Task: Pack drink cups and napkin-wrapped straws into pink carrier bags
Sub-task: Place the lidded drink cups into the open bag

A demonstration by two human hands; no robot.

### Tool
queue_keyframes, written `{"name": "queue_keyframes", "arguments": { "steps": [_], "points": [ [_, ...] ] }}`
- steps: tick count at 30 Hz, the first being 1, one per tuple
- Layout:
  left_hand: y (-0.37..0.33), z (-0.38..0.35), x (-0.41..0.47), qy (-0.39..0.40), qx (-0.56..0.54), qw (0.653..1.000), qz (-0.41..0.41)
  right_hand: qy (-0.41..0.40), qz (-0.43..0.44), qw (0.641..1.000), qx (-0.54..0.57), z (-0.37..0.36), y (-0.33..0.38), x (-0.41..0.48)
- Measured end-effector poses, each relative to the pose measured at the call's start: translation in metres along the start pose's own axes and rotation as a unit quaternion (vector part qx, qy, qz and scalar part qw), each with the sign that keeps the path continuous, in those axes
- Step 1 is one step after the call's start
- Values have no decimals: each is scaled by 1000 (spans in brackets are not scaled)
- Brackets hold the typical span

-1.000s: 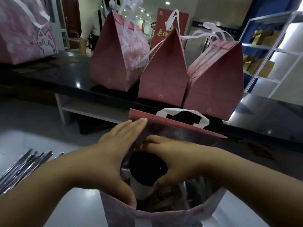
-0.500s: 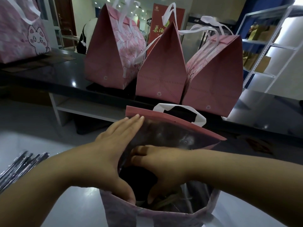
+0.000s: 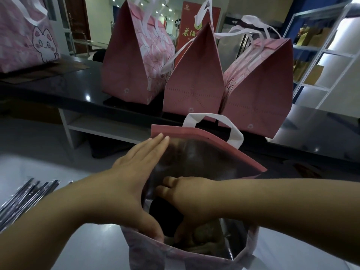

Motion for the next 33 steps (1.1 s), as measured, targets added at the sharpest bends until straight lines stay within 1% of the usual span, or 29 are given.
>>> {"name": "queue_keyframes", "arguments": {
  "steps": [6, 9, 11, 12, 14, 17, 20, 23, 27, 28, 30, 33],
  "points": [
    [0, -1, 1, -22, -37, 999, -15, -9, 10, 1000, -5, -7, 9, 0],
    [-1, 0, 0, -51, -74, 996, -26, 3, 12, 1000, -1, -1, 8, -5],
    [-1, 2, 0, -73, -77, 994, -39, 10, 19, 1000, -13, 3, 7, -12],
    [-1, 3, -1, -83, -75, 993, -46, 0, 22, 1000, -19, 8, 6, -16],
    [-3, 7, -2, -112, -77, 989, -59, -45, 26, 998, -18, 20, 2, -30],
    [-5, 15, -4, -180, -76, 978, -69, -111, 22, 993, 42, 42, -10, -64],
    [-5, 23, -4, -242, -54, 967, -56, -177, 7, 979, 96, 56, -24, -110],
    [-15, 31, -6, -307, -54, 948, -59, -275, -27, 950, 143, 55, -46, -154],
    [-67, 31, 0, -393, -105, 909, -94, -407, -36, 885, 222, 37, -80, -215],
    [-85, 28, 5, -402, -114, 903, -102, -433, -44, 869, 237, 31, -89, -230],
    [-123, 19, 19, -401, -117, 901, -114, -474, -68, 839, 260, 17, -107, -260],
    [-181, -3, 47, -371, -114, 913, -129, -503, -102, 812, 276, -9, -131, -301]
  ]
}}
Point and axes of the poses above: each hand's wrist, its own x-axis towards the middle knuckle, its own z-axis out of the back of the hand, y = z × x, the point moved 5 cm from there along x, towards the middle knuckle, and after that the axes turned 5 degrees about -x, right-handed, at the moved point
